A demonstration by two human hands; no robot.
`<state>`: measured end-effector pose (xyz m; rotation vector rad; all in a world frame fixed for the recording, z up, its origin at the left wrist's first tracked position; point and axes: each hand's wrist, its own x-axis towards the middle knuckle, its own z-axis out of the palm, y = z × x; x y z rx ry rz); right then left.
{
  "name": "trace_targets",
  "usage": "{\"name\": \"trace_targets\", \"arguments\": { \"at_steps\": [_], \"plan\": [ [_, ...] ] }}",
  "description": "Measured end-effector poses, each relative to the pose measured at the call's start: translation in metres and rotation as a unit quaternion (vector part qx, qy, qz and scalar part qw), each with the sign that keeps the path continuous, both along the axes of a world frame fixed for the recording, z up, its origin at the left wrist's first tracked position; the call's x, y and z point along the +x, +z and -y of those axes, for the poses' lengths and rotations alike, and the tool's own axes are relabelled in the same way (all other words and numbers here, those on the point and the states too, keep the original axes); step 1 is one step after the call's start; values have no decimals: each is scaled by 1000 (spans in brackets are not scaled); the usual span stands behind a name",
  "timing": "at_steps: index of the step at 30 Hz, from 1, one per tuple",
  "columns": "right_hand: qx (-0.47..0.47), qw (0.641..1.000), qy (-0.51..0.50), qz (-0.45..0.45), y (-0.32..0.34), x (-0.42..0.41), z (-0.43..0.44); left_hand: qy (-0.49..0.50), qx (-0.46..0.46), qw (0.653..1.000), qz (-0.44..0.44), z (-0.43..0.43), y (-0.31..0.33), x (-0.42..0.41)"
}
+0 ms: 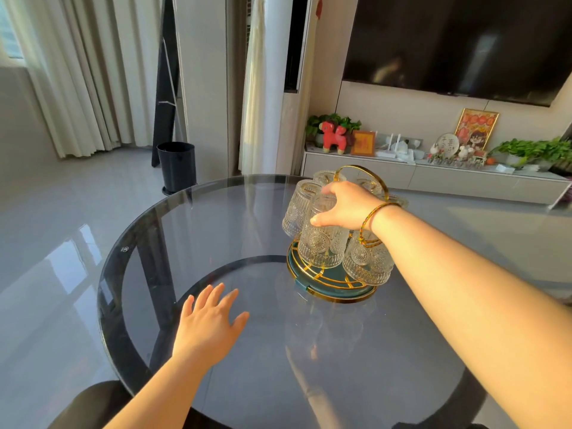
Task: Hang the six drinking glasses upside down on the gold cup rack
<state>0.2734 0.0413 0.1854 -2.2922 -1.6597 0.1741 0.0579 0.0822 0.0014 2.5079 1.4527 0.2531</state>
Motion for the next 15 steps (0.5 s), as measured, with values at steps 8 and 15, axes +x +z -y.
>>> {"name": "trace_targets", "arguments": {
  "at_steps": [8,15],
  "plan": [
    [11,1000,-9,2,-14,-4,1,1,0,1000,2,-1,1,-1],
    [162,985,-14,53,-20,-12,15,-7,6,1000,-10,-1,0,1]
  ]
}}
